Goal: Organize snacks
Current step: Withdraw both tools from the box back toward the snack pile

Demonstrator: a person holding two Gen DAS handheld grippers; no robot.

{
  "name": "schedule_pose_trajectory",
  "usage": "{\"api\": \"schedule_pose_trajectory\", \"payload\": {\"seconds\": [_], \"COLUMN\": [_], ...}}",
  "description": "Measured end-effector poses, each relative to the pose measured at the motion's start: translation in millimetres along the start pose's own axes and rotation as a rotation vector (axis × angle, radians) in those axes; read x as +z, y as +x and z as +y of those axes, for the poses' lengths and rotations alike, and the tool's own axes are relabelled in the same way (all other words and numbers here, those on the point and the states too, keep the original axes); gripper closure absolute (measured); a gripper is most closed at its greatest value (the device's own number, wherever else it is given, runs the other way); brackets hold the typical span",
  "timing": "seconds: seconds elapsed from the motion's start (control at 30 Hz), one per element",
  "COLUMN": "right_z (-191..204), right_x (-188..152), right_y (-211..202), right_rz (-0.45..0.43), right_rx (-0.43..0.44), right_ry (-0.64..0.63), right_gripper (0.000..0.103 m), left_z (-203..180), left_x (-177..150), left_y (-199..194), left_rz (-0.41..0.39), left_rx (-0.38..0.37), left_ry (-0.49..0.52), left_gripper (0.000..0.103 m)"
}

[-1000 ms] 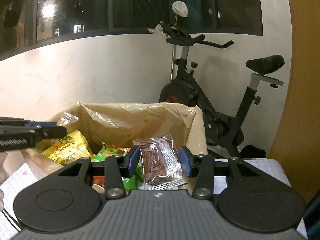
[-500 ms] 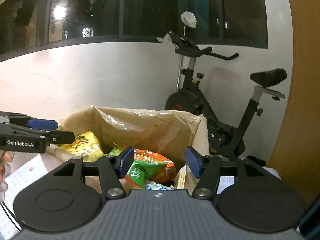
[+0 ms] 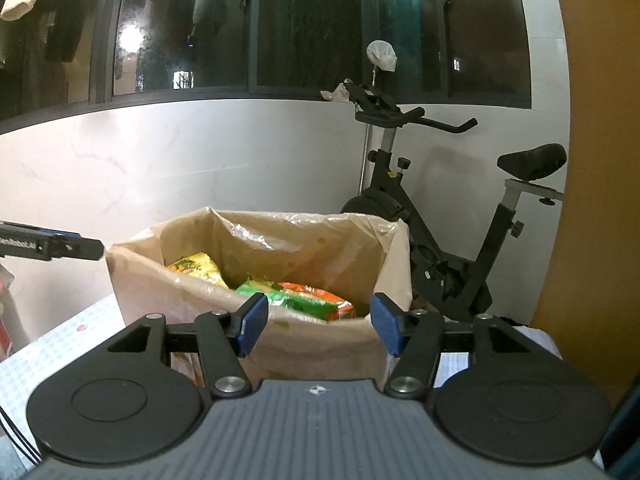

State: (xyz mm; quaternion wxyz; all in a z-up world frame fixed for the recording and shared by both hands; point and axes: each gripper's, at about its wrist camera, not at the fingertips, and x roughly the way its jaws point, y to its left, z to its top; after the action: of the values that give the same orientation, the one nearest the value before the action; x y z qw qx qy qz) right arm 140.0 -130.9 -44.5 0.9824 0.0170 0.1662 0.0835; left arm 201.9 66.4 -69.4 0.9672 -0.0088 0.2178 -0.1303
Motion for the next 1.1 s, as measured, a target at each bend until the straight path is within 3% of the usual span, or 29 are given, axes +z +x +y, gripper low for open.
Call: {"api": "schedule_pose_trajectory", "payload": {"seconds": [0.5,1.1], "right_z": [1,6], "right_x": [-54,-119], "right_y": [3,29], "right_rz": [0.112,0.285], "right_rx": [-0.005,0.029], "right_ry": [0.035,0.063], "right_gripper": [0.043,0.043], "left_z": [19,13], "left_x": [-58,-100], "left_y": [6,27], "left_rz": [0.11,0.203], "left_rx": [0.02,0.018], "left_ry": [-0.071,-0.057], "left_gripper": [0.034,0.035]}}
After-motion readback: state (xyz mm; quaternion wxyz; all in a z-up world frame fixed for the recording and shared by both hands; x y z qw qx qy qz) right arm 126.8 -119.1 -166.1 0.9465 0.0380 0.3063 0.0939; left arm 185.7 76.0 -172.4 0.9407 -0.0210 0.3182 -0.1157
